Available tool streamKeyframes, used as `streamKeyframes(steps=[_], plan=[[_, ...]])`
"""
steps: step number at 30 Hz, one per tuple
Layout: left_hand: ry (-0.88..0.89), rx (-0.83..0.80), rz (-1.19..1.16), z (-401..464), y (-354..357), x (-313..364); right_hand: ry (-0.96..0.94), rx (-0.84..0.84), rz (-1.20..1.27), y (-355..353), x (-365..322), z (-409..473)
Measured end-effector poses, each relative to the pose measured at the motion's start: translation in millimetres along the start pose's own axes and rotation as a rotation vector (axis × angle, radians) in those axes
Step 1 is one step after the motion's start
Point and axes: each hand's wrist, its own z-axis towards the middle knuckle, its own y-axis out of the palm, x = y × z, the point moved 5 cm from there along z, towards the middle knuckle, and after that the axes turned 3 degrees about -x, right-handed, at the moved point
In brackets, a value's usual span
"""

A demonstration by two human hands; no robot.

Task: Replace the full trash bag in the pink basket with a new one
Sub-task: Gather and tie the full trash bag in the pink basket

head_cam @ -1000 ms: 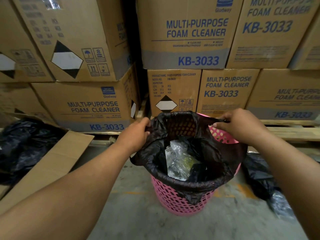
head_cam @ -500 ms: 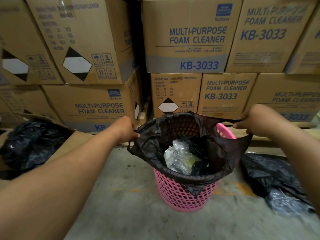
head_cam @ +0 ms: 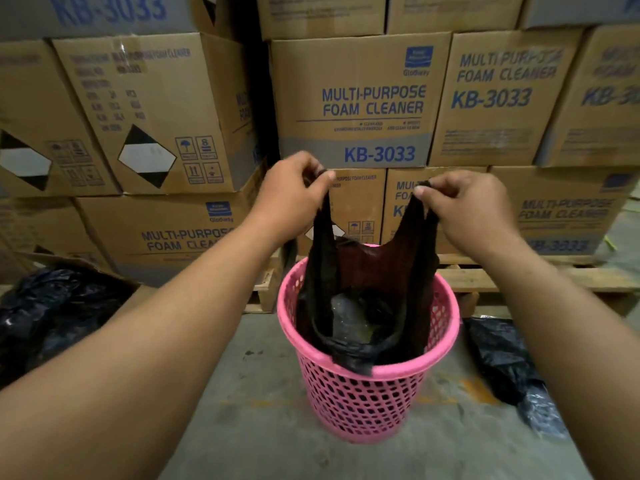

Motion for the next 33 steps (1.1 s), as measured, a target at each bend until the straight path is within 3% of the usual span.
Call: streamKeyframes(steps=[3,7,9,14,17,21,27,30,33], plan=[[0.031,0.047,-0.104,-3.2,-0.8,12.2,-0.080,0.079,0.162,1.0,-5.7,0.9],[-0.056,-0.006,-0.407,-17.1,17.4,-2.2,0.121,-0.013,0.868,25.9,2.7,-11.1],[-0.040,-0.031,-0.444,-21.1,26.8,-7.3,0.197,-0.077,1.001,40.4,11.4,-14.2],[0.003,-0.076,-0.398,-23.9,38.2,-6.6,0.233,-0.327,0.757,78.3,34.0,-25.8],[0.047,-0.091,-0.401,-20.9,38.3,2.6,0.202,-0.352,0.665,85.8,34.2,-24.6],[0.073,-0.127,-0.396,-17.8,39.9,8.8,0.228,-0.295,0.706,90.8,30.4,-21.9],[0.062,-0.131,-0.434,-14.9,42.8,3.5,0.189,-0.565,0.936,103.8,18.9,-35.8],[0.058,-0.175,-0.456,-13.8,47.0,1.9,0.100,-0.674,0.831,106.6,15.9,-39.1],[0.063,-0.217,-0.472,-14.9,51.7,2.6,0.078,-0.567,0.701,106.7,17.7,-34.9]])
